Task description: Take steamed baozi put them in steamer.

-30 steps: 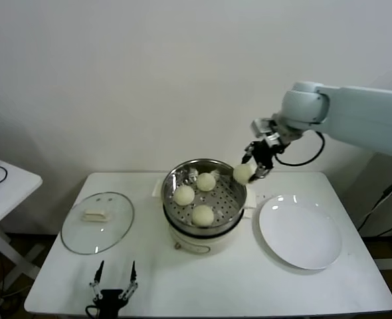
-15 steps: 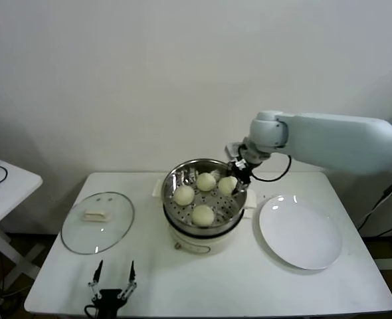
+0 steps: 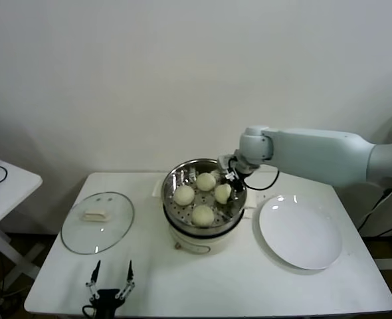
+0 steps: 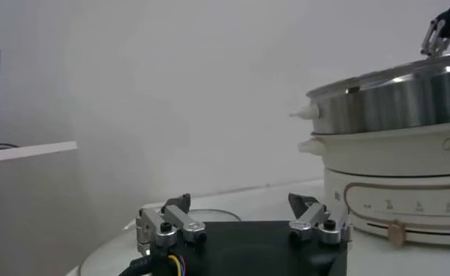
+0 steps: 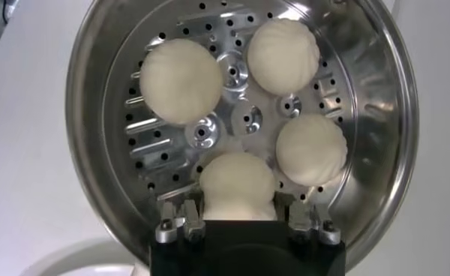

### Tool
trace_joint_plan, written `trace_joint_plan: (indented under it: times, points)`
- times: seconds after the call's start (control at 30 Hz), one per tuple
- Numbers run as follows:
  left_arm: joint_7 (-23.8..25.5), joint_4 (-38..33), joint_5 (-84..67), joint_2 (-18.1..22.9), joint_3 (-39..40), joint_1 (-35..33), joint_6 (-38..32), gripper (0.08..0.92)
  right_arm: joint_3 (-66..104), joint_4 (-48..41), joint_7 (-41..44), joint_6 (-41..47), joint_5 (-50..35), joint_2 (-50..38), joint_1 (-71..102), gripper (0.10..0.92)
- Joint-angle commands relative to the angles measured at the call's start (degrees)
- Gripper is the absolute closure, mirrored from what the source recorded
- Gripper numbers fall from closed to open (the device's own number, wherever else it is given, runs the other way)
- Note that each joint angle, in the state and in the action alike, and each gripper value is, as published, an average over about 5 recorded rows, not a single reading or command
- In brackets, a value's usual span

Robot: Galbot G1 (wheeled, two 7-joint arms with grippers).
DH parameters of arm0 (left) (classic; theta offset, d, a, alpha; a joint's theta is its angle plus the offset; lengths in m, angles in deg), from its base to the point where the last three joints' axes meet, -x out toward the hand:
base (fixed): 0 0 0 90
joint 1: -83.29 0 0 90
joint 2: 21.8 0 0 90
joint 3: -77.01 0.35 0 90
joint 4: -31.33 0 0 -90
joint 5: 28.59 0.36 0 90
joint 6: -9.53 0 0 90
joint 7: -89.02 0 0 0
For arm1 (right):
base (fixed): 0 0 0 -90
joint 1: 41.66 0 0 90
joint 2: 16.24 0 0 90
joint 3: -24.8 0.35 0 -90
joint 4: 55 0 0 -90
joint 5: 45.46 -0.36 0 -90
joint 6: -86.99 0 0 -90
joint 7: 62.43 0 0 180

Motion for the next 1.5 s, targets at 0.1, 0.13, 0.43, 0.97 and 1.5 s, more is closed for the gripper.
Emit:
trace_joint_plan:
  times: [0.1, 0.13, 0.43, 0.97, 1.5]
  points:
    - [0.0, -0.4, -0.1, 0.1, -0.1, -0.1, -0.1, 0.177, 1.8, -0.5, 1.2, -0.2, -1.7, -0.5, 0.2, 0.325]
    - [0.0, -0.5, -0.1, 0.1, -0.1, -0.2, 0.0, 0.177, 1.7, -0.1, 1.6, -0.3, -2.6, -1.0, -0.9, 0.292]
    - [0.0, -1.2, 0.1, 0.2, 0.2, -0.3, 0.1, 0.177, 8.3, 4.2, -5.8, 1.5, -11.3, -12.2, -5.1, 0.203]
    - [0.3, -2.7, 0.1, -0.2, 0.4, 0.2, 0.7, 0.177, 51.6, 19.9, -41.0, 0.8, -22.9, -34.7, 33.9, 0.203]
    - [0.4, -3.7, -0.9, -0.1, 0.1, 1.0, 1.1, 0.177, 119.0, 36.7, -50.7, -16.9, -11.7, -31.6, 113.8, 0.203]
